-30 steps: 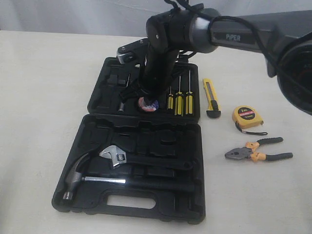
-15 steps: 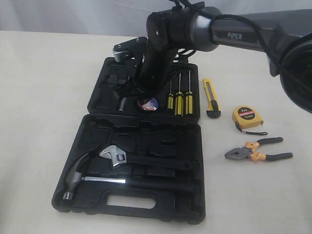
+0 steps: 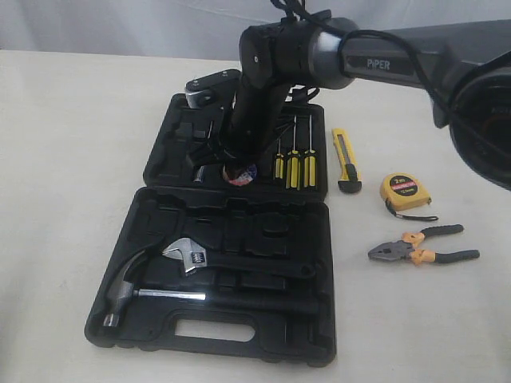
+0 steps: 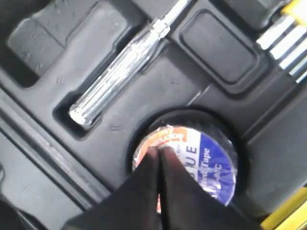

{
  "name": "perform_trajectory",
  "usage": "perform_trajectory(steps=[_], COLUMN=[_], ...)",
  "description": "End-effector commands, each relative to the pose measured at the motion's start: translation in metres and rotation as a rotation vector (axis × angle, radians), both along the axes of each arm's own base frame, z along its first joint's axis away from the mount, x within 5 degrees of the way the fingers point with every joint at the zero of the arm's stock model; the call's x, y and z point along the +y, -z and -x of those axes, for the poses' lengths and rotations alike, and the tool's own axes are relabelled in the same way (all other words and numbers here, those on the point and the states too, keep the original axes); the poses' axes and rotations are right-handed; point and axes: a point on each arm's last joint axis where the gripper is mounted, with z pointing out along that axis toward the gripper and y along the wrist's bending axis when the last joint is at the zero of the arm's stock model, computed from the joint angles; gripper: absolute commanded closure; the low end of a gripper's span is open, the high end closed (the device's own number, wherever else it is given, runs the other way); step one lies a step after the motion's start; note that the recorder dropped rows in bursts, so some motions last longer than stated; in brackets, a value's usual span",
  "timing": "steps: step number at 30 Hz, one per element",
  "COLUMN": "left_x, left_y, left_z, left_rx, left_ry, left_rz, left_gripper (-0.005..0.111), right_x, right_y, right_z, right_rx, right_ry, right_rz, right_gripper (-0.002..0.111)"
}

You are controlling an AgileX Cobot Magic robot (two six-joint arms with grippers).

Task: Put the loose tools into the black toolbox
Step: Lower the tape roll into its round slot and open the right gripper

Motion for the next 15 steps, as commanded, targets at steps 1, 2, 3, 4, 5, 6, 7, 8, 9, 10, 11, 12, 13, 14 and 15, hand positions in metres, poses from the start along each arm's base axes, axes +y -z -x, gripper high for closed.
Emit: perform_trajectory(steps=[1, 2, 3, 4, 5, 6, 7, 8, 9, 10, 11, 12, 13, 14, 15], left_x=[-0.001, -0.001, -0.001, -0.001, -0.001, -0.001, -0.001, -0.001, -0.001, -0.001, -0.001, -0.001, -0.001, -0.001, -0.001], left_y=[-0.001, -0.001, -0.001, -0.001, -0.001, -0.001, -0.001, -0.001, -0.001, -0.001, -0.001, -0.001, -0.001, -0.001, -0.001], left_z=[0.000, 0.000, 0.000, 0.000, 0.000, 0.000, 0.000, 0.000, 0.000, 0.000, 0.000, 0.000, 0.000, 0.000, 0.000], left_rx=[0.003, 0.003, 0.003, 0.003, 0.003, 0.003, 0.003, 0.003, 0.003, 0.003, 0.003, 0.003, 0.003, 0.003, 0.003], left_ry=[0.006, 0.006, 0.006, 0.006, 0.006, 0.006, 0.006, 0.006, 0.006, 0.006, 0.006, 0.006, 0.006, 0.006, 0.006], left_rz=[0.008, 0.008, 0.008, 0.008, 0.008, 0.008, 0.008, 0.008, 0.008, 0.008, 0.008, 0.008, 0.008, 0.008, 0.008], left_gripper=[0.107, 0.107, 0.107, 0.107, 0.107, 0.107, 0.107, 0.107, 0.107, 0.107, 0.107, 0.107, 0.107, 0.107, 0.107], right_x=[-0.002, -0.002, -0.002, -0.003, -0.004, -0.005, -0.006, -0.006, -0.006, -0.005, -0.005, -0.005, -0.005, -0.004, -0.004], right_y=[-0.018, -0.021, -0.023, -0.023, -0.021, -0.018, -0.012, -0.006, 0.000, 0.007, 0.012, 0.016, 0.016, 0.016, 0.015], right_z=[-0.001, -0.002, -0.002, -0.002, -0.003, -0.004, -0.005, -0.006, -0.007, -0.008, -0.009, -0.009, -0.009, -0.009, -0.008], right_rx=[-0.053, -0.070, -0.077, -0.080, -0.082, -0.085, -0.088, -0.088, -0.085, -0.079, -0.074, -0.071, -0.072, -0.067, -0.063], right_ry=[-0.012, -0.016, -0.016, -0.019, -0.025, -0.026, -0.029, -0.035, -0.036, -0.036, -0.035, -0.035, -0.033, -0.028, -0.025], right_rz=[-0.014, -0.013, -0.013, -0.007, 0.007, 0.022, 0.045, 0.059, 0.063, 0.066, 0.067, 0.067, 0.064, 0.056, 0.051], right_gripper=[0.109, 0.109, 0.109, 0.109, 0.109, 0.109, 0.109, 0.109, 0.109, 0.109, 0.109, 0.109, 0.109, 0.109, 0.109])
